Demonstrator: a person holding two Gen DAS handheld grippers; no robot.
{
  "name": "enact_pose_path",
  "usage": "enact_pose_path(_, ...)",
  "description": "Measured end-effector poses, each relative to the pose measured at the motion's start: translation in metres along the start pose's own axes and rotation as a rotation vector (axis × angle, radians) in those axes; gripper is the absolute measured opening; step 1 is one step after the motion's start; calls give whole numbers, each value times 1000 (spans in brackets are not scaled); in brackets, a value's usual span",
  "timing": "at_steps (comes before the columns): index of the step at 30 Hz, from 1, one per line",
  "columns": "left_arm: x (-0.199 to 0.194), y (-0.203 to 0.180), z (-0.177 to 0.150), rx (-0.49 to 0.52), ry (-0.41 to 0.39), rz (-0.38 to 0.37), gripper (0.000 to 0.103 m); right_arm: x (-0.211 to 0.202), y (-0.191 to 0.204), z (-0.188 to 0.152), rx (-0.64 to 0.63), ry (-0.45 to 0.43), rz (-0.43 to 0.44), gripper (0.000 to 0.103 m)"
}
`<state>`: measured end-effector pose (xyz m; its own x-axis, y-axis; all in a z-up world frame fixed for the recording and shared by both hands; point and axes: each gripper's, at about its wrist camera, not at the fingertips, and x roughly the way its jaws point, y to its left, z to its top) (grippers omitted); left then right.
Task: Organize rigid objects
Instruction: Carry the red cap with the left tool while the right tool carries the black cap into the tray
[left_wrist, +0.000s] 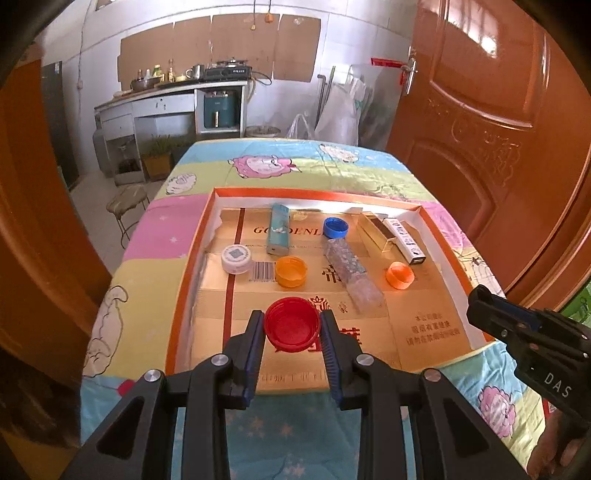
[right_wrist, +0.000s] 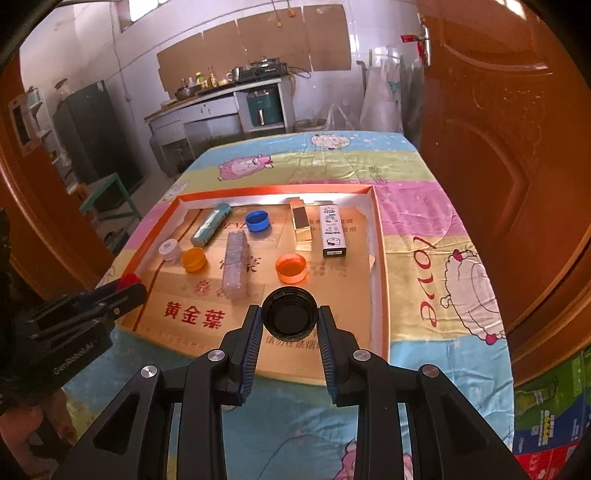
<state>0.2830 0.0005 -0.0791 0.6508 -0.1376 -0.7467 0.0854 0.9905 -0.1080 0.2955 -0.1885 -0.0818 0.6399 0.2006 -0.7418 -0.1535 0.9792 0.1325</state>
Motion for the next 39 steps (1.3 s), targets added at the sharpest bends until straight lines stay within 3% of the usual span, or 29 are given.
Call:
enact_pose_path(15,43,11,9,-6,67,31,30,55,-6,8,2,89,8,31)
enact_pose_path(39,66,14,8,15,86,53,31,81,-1,8,-29,121,-20,31)
